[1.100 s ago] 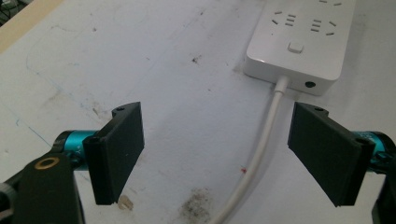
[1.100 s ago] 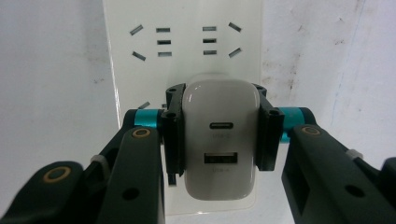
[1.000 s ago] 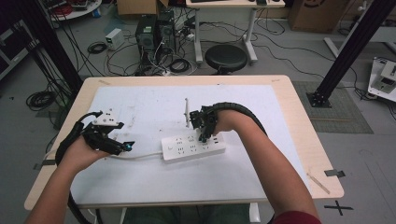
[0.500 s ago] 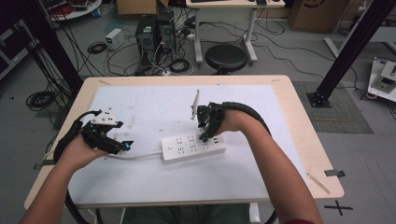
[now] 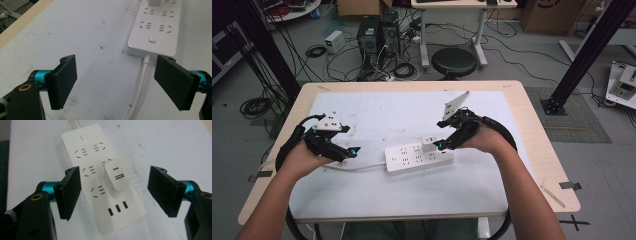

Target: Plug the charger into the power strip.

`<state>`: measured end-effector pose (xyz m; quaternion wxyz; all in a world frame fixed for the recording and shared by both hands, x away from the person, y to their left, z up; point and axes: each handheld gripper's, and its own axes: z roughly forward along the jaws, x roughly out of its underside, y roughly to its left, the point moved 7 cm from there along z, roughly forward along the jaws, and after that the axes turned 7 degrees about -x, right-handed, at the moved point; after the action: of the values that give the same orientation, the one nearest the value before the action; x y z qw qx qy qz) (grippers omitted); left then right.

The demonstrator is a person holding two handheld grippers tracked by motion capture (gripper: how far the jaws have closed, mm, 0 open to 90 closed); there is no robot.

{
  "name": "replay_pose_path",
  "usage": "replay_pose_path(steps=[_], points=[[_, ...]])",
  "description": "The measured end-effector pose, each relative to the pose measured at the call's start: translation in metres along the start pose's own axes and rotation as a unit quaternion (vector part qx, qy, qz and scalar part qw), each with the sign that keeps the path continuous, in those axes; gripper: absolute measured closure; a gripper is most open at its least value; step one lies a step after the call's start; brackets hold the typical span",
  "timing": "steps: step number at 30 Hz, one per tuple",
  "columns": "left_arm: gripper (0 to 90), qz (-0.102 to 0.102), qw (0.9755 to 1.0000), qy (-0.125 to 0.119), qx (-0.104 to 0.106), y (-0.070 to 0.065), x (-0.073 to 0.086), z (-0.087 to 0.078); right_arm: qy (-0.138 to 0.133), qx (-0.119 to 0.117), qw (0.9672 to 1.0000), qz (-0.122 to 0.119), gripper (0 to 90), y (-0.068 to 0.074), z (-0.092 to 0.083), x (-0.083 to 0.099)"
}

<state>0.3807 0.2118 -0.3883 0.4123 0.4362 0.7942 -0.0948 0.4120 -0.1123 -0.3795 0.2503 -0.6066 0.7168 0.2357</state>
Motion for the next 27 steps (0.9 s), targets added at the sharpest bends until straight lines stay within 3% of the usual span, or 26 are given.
replay_pose_path(steps=[2,7,13,27], points=[[18.5,-0.006,0.9999,-0.014,0.0,-0.001,-0.003,0.001,-0.018,0.005,0.9997,0.013,25.4,0.002,-0.003,0.003],[18.5,0.005,0.9997,-0.022,-0.001,0.001,-0.005,0.0,-0.05,0.015,0.9978,0.042,21.1,0.007,-0.009,0.015],[18.5,0.002,0.9994,-0.035,-0.001,0.001,-0.004,0.0,-0.082,0.03,0.9945,0.059,20.3,0.013,-0.016,0.028],[18.5,-0.01,0.9988,-0.048,-0.005,0.0,0.001,0.004,-0.101,0.037,0.9915,0.073,18.7,0.015,-0.018,0.037]])
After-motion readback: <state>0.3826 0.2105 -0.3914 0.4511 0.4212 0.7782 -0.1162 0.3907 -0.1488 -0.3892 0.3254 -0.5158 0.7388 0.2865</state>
